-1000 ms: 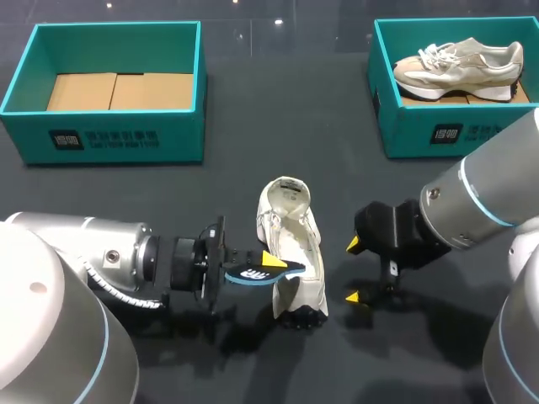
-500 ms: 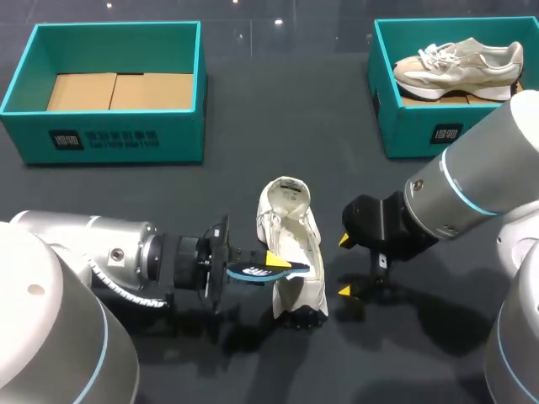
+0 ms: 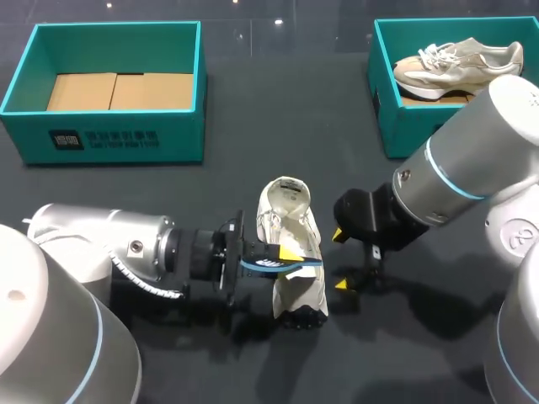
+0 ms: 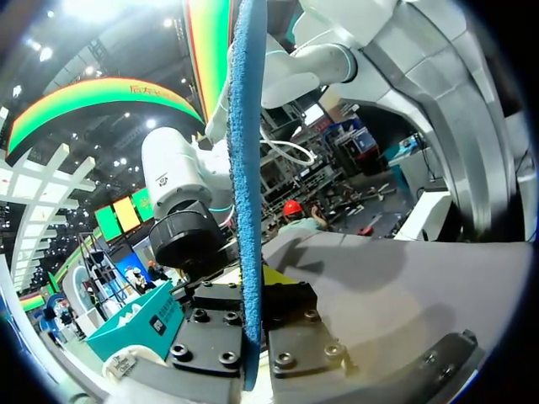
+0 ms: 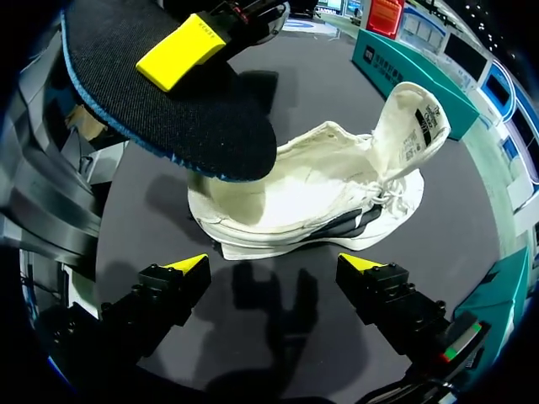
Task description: Take the shoe out of the shoebox, open the shoe tongue, remove and reinsert the insole, then place the shoe into the shoebox
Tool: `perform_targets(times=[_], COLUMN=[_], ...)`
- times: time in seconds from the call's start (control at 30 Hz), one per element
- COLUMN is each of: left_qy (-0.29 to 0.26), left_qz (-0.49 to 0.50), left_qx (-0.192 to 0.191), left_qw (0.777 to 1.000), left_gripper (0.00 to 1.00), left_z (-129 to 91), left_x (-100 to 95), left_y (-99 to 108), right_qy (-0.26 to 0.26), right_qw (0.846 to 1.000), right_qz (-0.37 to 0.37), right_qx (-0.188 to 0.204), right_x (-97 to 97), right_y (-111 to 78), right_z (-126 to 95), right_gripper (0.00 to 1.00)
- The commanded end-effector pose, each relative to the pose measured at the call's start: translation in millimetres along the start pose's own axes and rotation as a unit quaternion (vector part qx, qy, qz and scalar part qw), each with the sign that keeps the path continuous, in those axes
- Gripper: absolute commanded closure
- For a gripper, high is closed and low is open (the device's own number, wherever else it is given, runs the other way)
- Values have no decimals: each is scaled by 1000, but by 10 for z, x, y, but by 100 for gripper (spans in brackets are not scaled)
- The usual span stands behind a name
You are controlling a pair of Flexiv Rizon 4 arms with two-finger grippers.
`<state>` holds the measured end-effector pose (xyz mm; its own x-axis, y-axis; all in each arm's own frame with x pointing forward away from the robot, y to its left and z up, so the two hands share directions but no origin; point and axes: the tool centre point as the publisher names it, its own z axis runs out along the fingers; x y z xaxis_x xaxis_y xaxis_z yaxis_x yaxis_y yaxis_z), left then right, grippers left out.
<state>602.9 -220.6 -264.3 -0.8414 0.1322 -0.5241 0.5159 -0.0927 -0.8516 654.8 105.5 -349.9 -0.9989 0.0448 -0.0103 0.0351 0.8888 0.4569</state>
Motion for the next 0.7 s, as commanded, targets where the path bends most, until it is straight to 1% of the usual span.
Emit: perform_targets(times=[0.03,0.27,0.5,0.7], left_qy=[3,2,0,-14], left_qz=[-4,-19,-23,-33], left_qx=[3,9,9,0], left_qw=[1000,1000,1000,999], left_gripper=[100,100,100,100], left_z=[52,104,176,200], left_x=[-27,-12,35,6], left_y=[56,74,45,114], right_qy=[5,9,10,10], right_qw=[1000,1000,1000,1000], right_qz=[-4,-13,-19,-19], right_qx=[1,-1,-2,-2], right_x=[-42,-56,-58,-58], right_y=[-1,-14,-17,-17], right_z=[61,69,75,75], right_gripper=[0,0,0,0])
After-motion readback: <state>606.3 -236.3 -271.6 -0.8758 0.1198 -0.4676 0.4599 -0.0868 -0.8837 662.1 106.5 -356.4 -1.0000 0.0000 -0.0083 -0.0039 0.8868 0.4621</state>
